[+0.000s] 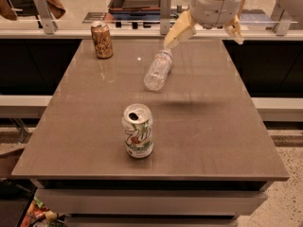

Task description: Place water bottle upright

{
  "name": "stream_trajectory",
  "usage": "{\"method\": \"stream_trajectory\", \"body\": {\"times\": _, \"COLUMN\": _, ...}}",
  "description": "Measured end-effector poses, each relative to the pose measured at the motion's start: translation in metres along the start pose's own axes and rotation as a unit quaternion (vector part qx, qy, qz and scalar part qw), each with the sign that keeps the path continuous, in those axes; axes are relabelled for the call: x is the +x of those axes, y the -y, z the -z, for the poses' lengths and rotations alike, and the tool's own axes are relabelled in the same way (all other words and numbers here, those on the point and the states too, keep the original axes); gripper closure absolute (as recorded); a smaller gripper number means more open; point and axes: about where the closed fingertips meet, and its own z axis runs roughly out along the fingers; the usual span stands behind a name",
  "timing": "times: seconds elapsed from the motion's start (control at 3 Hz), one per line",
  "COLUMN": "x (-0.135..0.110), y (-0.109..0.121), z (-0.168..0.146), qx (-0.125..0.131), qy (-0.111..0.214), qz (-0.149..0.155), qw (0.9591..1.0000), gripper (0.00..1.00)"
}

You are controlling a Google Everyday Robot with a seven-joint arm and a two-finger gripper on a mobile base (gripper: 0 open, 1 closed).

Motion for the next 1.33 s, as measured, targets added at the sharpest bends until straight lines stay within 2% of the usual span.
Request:
{"method": "stream_trajectory", "body": {"times": 0.33, "x": 0.005, "y": -0.001, "z": 0.0, "qx": 0.015, "qy": -0.015, "qz": -0.044, "qw": 0.9988, "gripper": 0.0}}
{"method": "stream_trajectory", "body": {"times": 0.67, "x": -0.005, "y": -0.005, "z": -0.005, "qx": 0.008, "qy": -0.013, "qz": -0.054, "qw": 0.9984, "gripper": 0.0}}
{"method": "stream_trajectory", "body": {"times": 1.0, "x": -0.016, "y": -0.018, "z": -0.013, "qx": -0.002, "qy": -0.015, "qz": -0.081, "qw": 0.9966, "gripper": 0.0}}
{"method": "stream_trajectory", "body": {"times": 1.33, "x": -0.025, "y": -0.031, "z": -0.02, "qx": -0.025, "qy": -0.011, "qz": -0.11, "qw": 0.9935, "gripper": 0.0}}
